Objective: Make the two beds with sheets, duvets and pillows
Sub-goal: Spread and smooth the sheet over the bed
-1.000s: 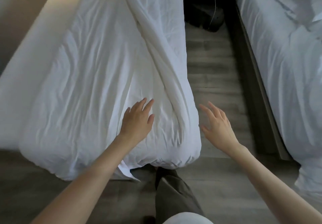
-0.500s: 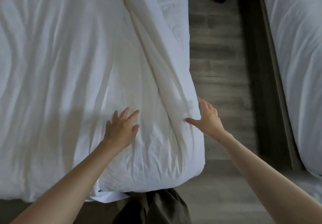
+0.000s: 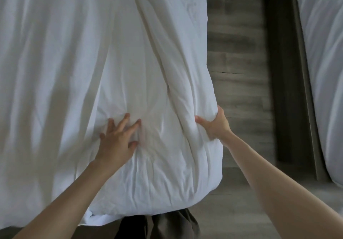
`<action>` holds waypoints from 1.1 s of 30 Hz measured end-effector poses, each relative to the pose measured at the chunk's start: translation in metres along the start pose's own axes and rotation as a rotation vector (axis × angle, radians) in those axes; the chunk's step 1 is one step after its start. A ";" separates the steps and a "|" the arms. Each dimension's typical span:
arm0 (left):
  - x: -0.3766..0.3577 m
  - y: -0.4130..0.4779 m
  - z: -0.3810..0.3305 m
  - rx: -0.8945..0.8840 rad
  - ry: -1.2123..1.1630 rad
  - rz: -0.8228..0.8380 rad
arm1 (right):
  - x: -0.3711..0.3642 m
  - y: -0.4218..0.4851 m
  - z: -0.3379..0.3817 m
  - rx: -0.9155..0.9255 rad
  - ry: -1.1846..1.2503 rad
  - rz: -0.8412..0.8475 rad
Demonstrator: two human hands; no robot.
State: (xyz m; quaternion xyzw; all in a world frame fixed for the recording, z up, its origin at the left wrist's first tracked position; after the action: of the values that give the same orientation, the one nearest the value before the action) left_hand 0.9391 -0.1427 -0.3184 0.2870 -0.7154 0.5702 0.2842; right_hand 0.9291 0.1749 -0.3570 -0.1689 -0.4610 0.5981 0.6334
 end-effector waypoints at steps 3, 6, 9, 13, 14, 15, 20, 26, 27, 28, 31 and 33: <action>0.002 -0.003 0.000 0.016 -0.041 0.049 | 0.006 -0.023 0.009 0.052 -0.050 -0.123; 0.018 -0.016 -0.016 -0.022 -0.173 0.034 | 0.009 -0.068 0.031 0.236 -0.133 -0.216; 0.060 -0.040 -0.059 -0.210 -0.168 -0.292 | -0.005 -0.120 0.045 0.370 -0.241 -0.178; 0.103 -0.051 -0.125 -0.471 0.200 -0.530 | -0.034 -0.156 0.050 0.559 -0.400 -0.038; 0.106 -0.048 -0.135 -0.509 0.308 -0.518 | -0.037 -0.157 0.050 0.578 -0.391 0.005; 0.104 -0.043 -0.139 -0.532 0.400 -0.472 | -0.038 -0.158 0.048 0.590 -0.372 0.053; 0.076 -0.014 -0.119 -0.388 0.541 -0.116 | -0.037 -0.151 0.029 0.502 -0.185 0.245; 0.070 -0.014 -0.116 -0.343 0.552 -0.151 | -0.028 -0.112 -0.008 0.462 -0.354 0.191; 0.070 -0.013 -0.115 -0.343 0.552 -0.155 | -0.025 -0.108 -0.019 0.403 -0.355 0.195; 0.071 -0.013 -0.116 -0.345 0.558 -0.158 | -0.023 -0.104 -0.030 0.348 -0.365 0.223; 0.071 -0.017 -0.118 -0.360 0.596 -0.164 | -0.021 -0.100 -0.056 0.249 -0.480 0.294; 0.069 -0.017 -0.117 -0.375 0.608 -0.177 | -0.019 -0.101 -0.059 0.304 -0.556 0.253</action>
State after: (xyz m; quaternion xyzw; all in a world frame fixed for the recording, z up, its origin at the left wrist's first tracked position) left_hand 0.9145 -0.0370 -0.2343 0.1081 -0.6628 0.4616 0.5797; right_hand 1.0383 0.1544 -0.3175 0.0411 -0.4970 0.7570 0.4223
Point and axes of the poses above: each hand's wrist, its own y-axis towards the middle knuckle, its own x-axis out of the back of the hand, z = x × y, the point moved 5 cm from there along y, towards the middle knuckle, and after that the axes turned 7 degrees about z, right-handed, at the moved point
